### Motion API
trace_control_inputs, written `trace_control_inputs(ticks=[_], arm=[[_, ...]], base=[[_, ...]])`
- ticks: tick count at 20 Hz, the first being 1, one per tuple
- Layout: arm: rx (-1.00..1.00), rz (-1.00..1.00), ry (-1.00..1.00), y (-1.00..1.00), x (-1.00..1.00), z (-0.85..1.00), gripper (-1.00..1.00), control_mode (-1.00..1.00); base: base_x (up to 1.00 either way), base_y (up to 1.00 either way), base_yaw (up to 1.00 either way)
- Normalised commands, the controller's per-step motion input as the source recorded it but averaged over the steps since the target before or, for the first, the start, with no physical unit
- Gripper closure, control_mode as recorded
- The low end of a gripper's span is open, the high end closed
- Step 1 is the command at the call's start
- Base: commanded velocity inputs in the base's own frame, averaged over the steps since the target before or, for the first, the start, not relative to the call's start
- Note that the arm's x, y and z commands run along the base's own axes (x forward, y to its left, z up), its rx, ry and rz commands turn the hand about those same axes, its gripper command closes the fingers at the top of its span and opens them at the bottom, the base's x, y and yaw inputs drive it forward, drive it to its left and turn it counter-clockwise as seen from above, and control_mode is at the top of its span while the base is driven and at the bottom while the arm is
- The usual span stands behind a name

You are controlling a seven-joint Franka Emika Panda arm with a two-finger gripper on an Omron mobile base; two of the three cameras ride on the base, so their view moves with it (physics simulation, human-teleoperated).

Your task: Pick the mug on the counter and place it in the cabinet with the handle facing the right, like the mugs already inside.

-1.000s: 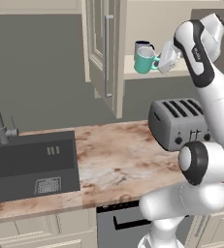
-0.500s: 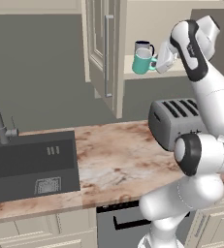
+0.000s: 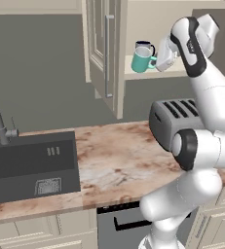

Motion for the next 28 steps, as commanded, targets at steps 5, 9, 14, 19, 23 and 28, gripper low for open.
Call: trace_control_inputs(ticks=[5,9,14,19,23,28], arm=[[0.0,0.01,0.0,0.0,0.15,0.0,1.0,-1.0],[0.0,0.0,0.01,0.0,0.2,0.0,1.0,-1.0],[0.0,0.0,0.01,0.0,0.18,0.0,1.0,-1.0],[0.0,0.0,0.02,0.0,0.15,0.0,1.0,-1.0],[0.0,0.0,0.03,0.0,0.17,-0.01,1.0,-1.0],[0.0,0.0,0.04,0.0,0.23,-0.03,1.0,-1.0]], base=[[0.0,0.0,0.0],[0.0,0.0,0.0],[0.0,0.0,0.0],[0.0,0.0,0.0],[0.0,0.0,0.0],[0.0,0.0,0.0]])
